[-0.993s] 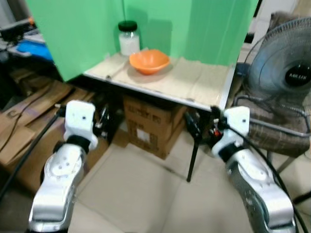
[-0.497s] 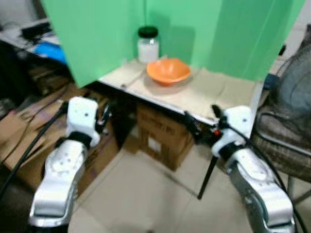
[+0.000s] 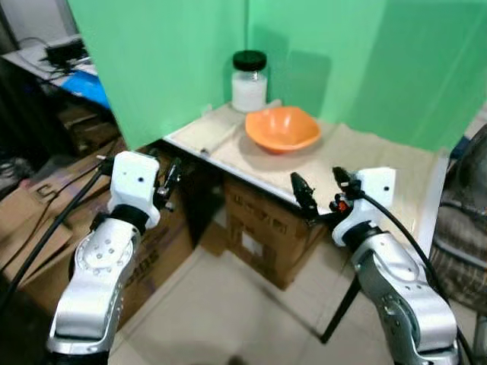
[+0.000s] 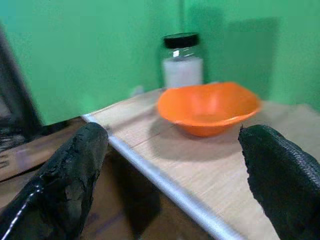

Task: Setting the table

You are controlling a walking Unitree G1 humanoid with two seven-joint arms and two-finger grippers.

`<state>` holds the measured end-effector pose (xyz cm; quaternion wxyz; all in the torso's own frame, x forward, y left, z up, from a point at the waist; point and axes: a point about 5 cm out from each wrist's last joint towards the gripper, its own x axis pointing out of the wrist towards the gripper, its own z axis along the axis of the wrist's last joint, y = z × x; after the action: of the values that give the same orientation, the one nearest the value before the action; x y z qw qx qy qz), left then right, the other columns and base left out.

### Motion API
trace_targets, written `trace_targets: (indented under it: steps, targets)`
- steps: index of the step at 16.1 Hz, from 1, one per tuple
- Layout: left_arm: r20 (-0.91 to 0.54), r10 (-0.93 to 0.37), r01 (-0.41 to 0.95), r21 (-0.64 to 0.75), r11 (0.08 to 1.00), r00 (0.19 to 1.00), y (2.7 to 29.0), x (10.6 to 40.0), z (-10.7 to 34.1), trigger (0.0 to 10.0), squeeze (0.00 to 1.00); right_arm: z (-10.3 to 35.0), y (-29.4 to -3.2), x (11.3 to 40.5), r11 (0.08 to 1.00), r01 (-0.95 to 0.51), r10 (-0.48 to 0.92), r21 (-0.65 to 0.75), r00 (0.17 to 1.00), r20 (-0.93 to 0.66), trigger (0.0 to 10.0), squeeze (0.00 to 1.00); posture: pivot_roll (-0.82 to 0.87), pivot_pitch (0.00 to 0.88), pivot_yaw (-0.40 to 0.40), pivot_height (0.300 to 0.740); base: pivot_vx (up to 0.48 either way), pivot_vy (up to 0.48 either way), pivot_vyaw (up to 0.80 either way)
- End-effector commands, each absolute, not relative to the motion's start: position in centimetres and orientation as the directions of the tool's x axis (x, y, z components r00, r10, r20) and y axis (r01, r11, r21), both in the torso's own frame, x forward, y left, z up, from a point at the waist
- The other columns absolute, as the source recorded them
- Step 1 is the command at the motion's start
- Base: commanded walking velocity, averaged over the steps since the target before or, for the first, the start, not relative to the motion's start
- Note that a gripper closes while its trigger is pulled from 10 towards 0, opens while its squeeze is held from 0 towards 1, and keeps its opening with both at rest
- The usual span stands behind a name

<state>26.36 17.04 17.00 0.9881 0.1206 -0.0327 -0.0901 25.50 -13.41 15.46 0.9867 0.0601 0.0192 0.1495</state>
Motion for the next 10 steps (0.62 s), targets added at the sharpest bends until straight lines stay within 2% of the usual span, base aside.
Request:
trace_targets:
  steps: [1, 4, 7, 10]
  targets:
    - [0.045, -0.215, 0.197, 0.247, 0.949, 0.976, 16.3, 26.2, 17.1, 10.0, 0.0, 15.8, -13.8, 25.6, 0.947, -0.302, 0.305, 0.107, 0.952, -0.014, 10.0, 0.0, 0.14, 0.0, 0.037, 0.74, 0.409, 0.0, 0.0]
    - [0.041, -0.21, 0.194, 0.252, 0.948, 0.977, 16.7, 26.2, 17.0, 10.0, 0.0, 16.0, -13.5, 25.6, 0.943, -0.327, 0.328, 0.062, 0.945, -0.009, 10.0, 0.0, 0.13, 0.0, 0.039, 0.74, 0.41, 0.0, 0.0]
    - [0.038, -0.229, 0.213, 0.251, 0.944, 0.973, 16.2, 26.1, 17.0, 10.0, 0.0, 16.2, -13.5, 25.6, 0.946, -0.32, 0.321, 0.053, 0.947, -0.001, 10.0, 0.0, 0.13, 0.0, 0.044, 0.74, 0.411, 0.0, 0.8]
    - [0.027, -0.25, 0.235, 0.256, 0.938, 0.968, 16.1, 26.2, 16.9, 10.0, 0.0, 17.1, -14.1, 26.1, 0.956, -0.278, 0.277, 0.091, 0.961, 0.017, 10.0, 0.0, 0.12, 0.0, 0.05, 0.74, 0.409, 0.0, 0.0]
